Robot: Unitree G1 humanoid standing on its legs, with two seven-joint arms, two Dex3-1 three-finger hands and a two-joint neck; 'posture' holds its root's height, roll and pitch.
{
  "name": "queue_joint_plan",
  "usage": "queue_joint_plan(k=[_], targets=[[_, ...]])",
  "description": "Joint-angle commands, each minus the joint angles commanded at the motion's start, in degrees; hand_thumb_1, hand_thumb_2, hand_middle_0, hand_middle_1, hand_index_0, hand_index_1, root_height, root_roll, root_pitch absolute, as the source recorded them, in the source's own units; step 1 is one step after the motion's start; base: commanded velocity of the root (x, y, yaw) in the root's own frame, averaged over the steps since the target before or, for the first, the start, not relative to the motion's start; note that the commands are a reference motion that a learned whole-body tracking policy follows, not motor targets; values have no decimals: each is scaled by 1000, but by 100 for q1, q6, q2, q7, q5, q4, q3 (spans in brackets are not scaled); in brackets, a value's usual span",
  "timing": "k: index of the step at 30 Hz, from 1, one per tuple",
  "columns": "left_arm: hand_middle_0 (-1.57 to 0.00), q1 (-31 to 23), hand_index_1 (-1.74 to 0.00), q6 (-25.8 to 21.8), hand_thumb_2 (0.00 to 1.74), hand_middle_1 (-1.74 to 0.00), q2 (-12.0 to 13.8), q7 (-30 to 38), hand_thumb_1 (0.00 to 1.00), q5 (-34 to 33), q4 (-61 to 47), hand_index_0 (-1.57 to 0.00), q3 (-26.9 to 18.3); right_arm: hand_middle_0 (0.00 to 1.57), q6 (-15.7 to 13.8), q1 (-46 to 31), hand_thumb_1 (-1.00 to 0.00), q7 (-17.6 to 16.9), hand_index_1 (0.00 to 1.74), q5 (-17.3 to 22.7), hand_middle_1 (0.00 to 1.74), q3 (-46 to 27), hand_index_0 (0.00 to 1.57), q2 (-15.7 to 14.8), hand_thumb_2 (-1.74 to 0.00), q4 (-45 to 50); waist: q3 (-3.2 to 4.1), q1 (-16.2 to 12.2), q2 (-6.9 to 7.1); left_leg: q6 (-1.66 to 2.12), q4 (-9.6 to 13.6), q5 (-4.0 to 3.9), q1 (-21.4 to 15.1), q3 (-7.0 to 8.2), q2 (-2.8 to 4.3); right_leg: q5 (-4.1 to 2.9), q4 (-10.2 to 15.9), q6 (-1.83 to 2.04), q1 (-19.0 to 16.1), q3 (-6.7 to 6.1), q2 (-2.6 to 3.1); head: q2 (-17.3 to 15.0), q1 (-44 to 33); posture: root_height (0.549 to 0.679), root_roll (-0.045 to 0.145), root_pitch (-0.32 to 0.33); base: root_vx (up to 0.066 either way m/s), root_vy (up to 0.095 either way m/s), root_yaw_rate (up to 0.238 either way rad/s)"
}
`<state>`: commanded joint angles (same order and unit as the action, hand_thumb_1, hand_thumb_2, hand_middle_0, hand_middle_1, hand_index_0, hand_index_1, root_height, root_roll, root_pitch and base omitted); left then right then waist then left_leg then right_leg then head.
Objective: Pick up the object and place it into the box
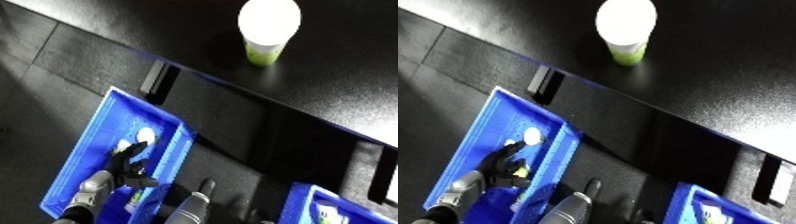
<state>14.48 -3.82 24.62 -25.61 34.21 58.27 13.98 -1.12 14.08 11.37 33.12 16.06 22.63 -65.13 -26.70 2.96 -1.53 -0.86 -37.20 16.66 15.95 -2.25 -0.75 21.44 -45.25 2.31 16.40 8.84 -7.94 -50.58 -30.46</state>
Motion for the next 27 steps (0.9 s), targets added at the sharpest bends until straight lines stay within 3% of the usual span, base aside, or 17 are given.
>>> queue_joint_plan(k=[6,13,18,23,27], targets=[[0,-27,0,681,0,0,276,-1155,0,458,-1303,0,239,0,47,-128,0,-46,0,25,0,-59,0,86,0,170,-28,50,-64,-11,-10,49,-8,-30,-31,-22,11,58,-25,31,-47,53,177,636,36,-90,2,15,26],[0,187,0,1863,0,0,988,-2505,0,1000,-3365,0,919,0,45,-150,0,-42,0,260,0,-88,0,165,0,145,-55,127,-121,-8,32,72,-31,-109,-93,-101,91,151,-93,116,-116,262,549,639,33,-89,-5,-12,75],[0,386,0,2641,0,0,1292,-3100,0,2082,-4875,0,1088,0,33,-194,0,-43,0,501,0,-51,0,182,0,161,-71,185,-116,1,23,94,-24,-154,-127,-150,117,187,-125,167,-164,428,928,640,31,-89,-3,-36,75],[0,549,0,2872,0,0,1167,-2961,0,3467,-5965,0,967,0,-33,-258,0,-3,0,697,0,-70,0,111,0,84,-40,271,-64,9,17,120,-9,-194,-163,-177,134,183,-137,208,-194,661,1338,640,30,-88,11,-47,81],[0,616,0,2517,0,0,816,-2340,0,4461,-6447,0,655,0,-95,-290,0,26,0,796,0,-116,0,1,0,15,-19,334,-3,26,43,114,13,-221,-184,-184,132,162,-110,228,-197,841,1605,640,29,-84,-2,-43,36]])
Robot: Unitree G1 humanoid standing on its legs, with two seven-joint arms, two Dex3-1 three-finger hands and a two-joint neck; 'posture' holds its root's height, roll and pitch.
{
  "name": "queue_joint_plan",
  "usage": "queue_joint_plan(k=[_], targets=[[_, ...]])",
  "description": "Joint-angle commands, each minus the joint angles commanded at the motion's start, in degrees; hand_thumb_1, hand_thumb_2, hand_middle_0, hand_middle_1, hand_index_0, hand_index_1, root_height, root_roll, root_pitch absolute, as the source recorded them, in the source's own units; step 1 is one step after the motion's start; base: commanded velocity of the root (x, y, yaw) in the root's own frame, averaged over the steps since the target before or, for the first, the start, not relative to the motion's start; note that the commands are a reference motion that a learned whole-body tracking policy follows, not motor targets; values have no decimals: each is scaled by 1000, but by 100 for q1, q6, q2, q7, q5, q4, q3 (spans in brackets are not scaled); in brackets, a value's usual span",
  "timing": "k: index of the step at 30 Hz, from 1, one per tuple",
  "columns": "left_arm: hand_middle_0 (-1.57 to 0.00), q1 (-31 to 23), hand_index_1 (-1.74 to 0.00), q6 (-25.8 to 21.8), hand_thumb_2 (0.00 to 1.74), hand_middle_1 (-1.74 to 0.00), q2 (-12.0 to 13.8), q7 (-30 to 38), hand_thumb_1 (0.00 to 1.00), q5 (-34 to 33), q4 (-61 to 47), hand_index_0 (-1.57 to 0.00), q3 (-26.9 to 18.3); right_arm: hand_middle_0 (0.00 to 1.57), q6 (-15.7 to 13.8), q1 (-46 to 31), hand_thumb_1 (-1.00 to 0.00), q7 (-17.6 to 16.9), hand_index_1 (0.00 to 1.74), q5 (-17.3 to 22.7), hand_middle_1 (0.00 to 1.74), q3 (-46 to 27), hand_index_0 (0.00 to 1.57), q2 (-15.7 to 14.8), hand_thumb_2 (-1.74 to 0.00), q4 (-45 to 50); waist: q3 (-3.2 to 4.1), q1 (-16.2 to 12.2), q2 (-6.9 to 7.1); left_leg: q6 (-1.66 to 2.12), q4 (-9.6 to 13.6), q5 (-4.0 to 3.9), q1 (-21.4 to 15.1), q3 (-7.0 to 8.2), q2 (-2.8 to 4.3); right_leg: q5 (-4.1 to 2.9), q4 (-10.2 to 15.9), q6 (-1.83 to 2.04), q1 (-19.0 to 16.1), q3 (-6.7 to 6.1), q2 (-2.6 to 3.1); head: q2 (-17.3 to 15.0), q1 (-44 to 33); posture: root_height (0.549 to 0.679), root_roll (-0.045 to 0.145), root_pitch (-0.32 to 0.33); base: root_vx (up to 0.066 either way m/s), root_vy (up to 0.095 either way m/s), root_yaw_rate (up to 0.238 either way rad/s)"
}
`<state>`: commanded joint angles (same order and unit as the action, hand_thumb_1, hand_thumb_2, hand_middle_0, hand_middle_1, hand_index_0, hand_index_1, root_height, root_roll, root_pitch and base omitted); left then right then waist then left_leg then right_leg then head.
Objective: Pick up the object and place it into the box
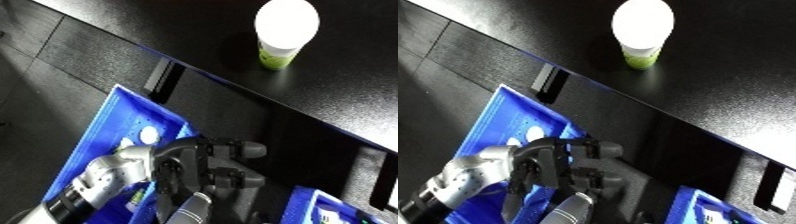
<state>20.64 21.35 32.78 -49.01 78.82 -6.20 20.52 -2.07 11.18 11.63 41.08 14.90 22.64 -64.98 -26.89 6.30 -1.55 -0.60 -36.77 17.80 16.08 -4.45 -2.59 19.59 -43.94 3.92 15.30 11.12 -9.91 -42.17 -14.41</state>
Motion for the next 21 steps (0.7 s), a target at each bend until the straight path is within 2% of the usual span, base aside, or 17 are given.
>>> queue_joint_plan(k=[3,5,12,17,19,21], targets=[[0,31,0,-493,0,0,-356,652,0,704,-98,0,-392,0,-76,-43,0,55,0,-12,0,-56,0,-104,0,-79,22,43,59,11,38,-14,-4,-10,-8,-4,1,-13,21,3,4,131,194,640,29,-82,4,-36,11],[0,66,0,-814,0,0,-570,1033,0,898,-113,0,-680,0,-132,-72,0,94,0,-39,0,-94,0,-171,0,-132,33,66,101,20,57,-23,-1,-10,-5,-12,5,-16,42,4,4,217,322,640,28,-80,1,-38,-7],[0,188,0,-1972,0,0,-1025,2039,0,628,-226,0,-1470,0,-185,-117,0,144,0,-120,0,-134,0,-270,0,-152,35,52,179,48,98,-62,12,-3,18,-4,-44,-38,115,-11,14,437,574,639,27,-76,-1,-15,-44],[0,407,0,-2683,0,0,-1069,2621,0,96,-265,0,-1773,0,-194,-118,0,216,0,-140,0,-135,0,-262,0,-189,42,5,196,57,65,-60,29,28,41,20,-121,-60,170,-31,13,457,595,637,27,-77,8,-4,-67],[0,474,0,-3044,0,0,-1005,3069,0,-396,-251,0,-1867,0,-193,-131,0,236,0,-154,0,-120,0,-254,0,-185,42,-22,194,61,64,-62,24,40,53,30,-145,-69,183,-43,18,479,564,637,27,-77,20,3,-75],[0,538,0,-3363,0,0,-885,3625,0,-1223,-201,0,-1937,0,-190,-146,0,247,0,-172,0,-100,0,-244,0,-167,35,-53,184,63,67,-69,19,56,61,40,-171,-76,198,-58,22,501,556,637,27,-79,17,13,-65]])
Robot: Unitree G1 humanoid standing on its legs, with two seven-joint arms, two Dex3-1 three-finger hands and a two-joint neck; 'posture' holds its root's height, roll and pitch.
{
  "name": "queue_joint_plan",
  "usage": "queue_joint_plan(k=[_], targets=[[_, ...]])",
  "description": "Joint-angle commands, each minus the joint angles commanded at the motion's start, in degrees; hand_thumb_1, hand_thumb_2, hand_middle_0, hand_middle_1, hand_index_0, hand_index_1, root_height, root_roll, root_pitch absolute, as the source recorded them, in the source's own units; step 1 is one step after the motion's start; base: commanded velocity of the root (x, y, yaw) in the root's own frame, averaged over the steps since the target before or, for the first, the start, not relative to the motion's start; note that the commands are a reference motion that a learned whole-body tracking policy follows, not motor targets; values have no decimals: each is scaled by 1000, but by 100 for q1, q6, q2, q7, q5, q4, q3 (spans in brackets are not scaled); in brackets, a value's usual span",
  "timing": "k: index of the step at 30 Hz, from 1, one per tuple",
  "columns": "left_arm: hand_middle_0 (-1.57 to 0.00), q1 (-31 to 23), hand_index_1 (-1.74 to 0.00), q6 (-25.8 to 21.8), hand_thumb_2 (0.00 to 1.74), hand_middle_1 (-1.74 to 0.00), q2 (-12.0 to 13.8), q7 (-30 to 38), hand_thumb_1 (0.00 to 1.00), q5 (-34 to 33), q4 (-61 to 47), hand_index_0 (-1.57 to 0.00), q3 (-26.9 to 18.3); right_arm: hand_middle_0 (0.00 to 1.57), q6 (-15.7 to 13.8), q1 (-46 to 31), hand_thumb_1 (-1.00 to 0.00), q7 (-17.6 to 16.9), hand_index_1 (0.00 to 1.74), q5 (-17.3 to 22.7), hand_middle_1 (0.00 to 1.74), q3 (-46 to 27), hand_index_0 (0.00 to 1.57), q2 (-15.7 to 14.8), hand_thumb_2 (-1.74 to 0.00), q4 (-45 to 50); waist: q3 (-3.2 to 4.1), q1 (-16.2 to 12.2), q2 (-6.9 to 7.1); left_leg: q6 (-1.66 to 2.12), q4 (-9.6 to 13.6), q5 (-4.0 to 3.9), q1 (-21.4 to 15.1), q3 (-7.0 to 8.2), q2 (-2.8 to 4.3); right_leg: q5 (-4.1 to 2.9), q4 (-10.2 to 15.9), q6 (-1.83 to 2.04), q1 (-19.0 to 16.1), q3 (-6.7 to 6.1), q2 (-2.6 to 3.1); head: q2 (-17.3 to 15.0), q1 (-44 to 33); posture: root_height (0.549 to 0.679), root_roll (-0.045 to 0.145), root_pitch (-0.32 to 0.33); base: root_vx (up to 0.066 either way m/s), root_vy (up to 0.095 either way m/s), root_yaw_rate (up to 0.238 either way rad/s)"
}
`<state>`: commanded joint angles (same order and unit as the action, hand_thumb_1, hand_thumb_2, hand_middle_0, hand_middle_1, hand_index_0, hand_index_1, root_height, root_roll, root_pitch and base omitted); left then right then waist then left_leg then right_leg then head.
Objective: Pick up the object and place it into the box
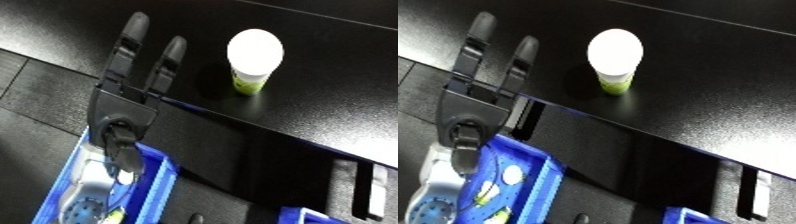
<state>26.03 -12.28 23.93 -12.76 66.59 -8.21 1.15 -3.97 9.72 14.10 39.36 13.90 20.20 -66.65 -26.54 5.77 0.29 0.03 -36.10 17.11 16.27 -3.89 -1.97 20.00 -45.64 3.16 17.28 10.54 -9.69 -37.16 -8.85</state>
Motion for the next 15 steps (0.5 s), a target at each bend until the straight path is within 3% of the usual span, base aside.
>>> queue_joint_plan(k=[3,6,15], targets=[[0,101,0,-95,0,0,212,769,0,-1404,103,0,1,0,36,12,0,-20,0,-5,0,42,0,21,0,45,-17,-45,-26,-4,-25,-6,23,20,4,7,-50,-6,43,-24,-1,31,-14,636,28,-81,8,14,-46],[0,222,0,131,0,0,364,1314,0,-2246,278,0,65,0,66,51,0,-20,0,3,0,86,0,59,0,50,-18,-97,-53,-11,-66,-3,59,40,9,8,-84,-10,91,-51,4,54,-72,635,29,-81,4,10,-58],[0,721,0,524,0,0,766,2057,0,-3046,1061,0,495,0,141,176,0,74,0,46,0,179,0,217,0,8,-29,-325,-107,-22,-180,7,126,169,92,0,-155,-20,220,-176,54,148,-316,634,30,-81,10,16,-94]])
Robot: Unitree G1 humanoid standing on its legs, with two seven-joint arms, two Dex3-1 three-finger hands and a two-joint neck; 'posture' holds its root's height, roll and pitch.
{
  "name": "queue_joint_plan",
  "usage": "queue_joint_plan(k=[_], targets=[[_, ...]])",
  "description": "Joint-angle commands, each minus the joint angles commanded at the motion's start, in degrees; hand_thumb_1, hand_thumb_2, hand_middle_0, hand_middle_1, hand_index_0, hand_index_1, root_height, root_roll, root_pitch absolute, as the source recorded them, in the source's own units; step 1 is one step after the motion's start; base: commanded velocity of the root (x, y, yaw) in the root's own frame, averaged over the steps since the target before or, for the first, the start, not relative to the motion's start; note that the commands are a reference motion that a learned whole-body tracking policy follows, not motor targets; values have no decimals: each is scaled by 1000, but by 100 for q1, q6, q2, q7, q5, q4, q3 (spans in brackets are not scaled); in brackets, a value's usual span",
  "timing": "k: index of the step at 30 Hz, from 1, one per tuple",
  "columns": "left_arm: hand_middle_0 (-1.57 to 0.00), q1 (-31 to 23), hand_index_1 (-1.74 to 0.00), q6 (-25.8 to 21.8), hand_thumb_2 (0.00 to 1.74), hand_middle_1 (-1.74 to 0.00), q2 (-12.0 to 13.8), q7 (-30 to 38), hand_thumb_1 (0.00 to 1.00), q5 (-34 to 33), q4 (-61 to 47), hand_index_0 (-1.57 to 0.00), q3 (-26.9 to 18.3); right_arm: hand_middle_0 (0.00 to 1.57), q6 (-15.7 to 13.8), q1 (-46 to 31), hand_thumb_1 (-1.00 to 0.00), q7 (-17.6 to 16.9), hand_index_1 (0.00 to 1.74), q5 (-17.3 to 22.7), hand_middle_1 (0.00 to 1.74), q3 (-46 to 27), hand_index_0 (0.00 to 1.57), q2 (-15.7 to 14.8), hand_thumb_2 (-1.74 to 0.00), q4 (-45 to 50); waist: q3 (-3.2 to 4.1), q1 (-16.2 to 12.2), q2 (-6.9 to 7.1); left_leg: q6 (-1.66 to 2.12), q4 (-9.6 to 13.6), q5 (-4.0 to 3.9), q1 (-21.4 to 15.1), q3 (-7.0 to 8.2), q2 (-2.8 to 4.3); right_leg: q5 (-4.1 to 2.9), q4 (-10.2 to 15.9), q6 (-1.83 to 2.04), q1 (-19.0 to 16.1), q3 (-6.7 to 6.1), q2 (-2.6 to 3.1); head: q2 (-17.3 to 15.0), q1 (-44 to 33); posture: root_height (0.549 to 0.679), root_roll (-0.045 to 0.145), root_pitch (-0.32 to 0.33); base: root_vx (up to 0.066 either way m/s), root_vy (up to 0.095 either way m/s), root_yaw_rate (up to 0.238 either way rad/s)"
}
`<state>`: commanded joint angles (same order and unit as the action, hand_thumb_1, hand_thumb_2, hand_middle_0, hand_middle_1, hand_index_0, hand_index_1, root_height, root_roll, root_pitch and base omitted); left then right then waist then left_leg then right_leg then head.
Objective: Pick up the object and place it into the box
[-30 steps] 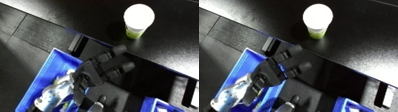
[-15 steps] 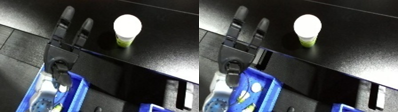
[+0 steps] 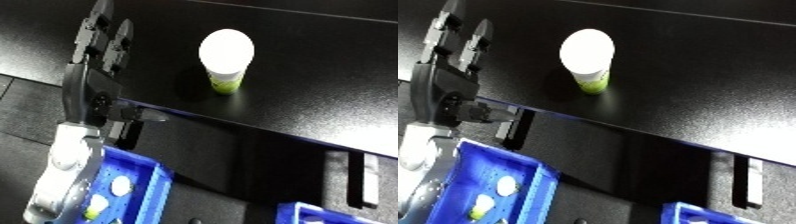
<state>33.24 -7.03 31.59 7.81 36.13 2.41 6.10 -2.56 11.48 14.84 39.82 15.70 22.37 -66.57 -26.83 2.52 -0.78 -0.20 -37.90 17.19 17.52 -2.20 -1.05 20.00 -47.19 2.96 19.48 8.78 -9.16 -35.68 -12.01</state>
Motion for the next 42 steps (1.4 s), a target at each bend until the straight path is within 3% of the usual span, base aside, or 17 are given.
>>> queue_joint_plan(k=[12,27,42], targets=[[0,828,0,393,0,0,129,136,0,-350,866,0,769,0,156,243,0,-34,0,-41,0,97,0,74,0,49,-109,-284,7,-25,-161,13,142,157,86,-58,-107,9,253,-164,82,384,-220,631,28,-77,-1,5,-65],[0,1730,0,704,0,0,-68,195,0,-465,1517,0,1411,0,317,542,0,-120,0,-40,0,213,0,41,0,79,-239,-529,50,-60,-362,76,322,281,150,-103,-223,29,503,-293,149,438,-346,628,25,-67,-4,-6,-50],[-1178,2225,-1305,849,1305,-1305,-131,242,750,-536,1662,-1178,1654,0,186,548,0,-127,0,-69,0,283,0,-11,0,133,-259,-643,79,-67,-414,148,276,327,188,-112,-191,43,475,-330,157,405,-412,627,27,-70,8,-4,-25]])
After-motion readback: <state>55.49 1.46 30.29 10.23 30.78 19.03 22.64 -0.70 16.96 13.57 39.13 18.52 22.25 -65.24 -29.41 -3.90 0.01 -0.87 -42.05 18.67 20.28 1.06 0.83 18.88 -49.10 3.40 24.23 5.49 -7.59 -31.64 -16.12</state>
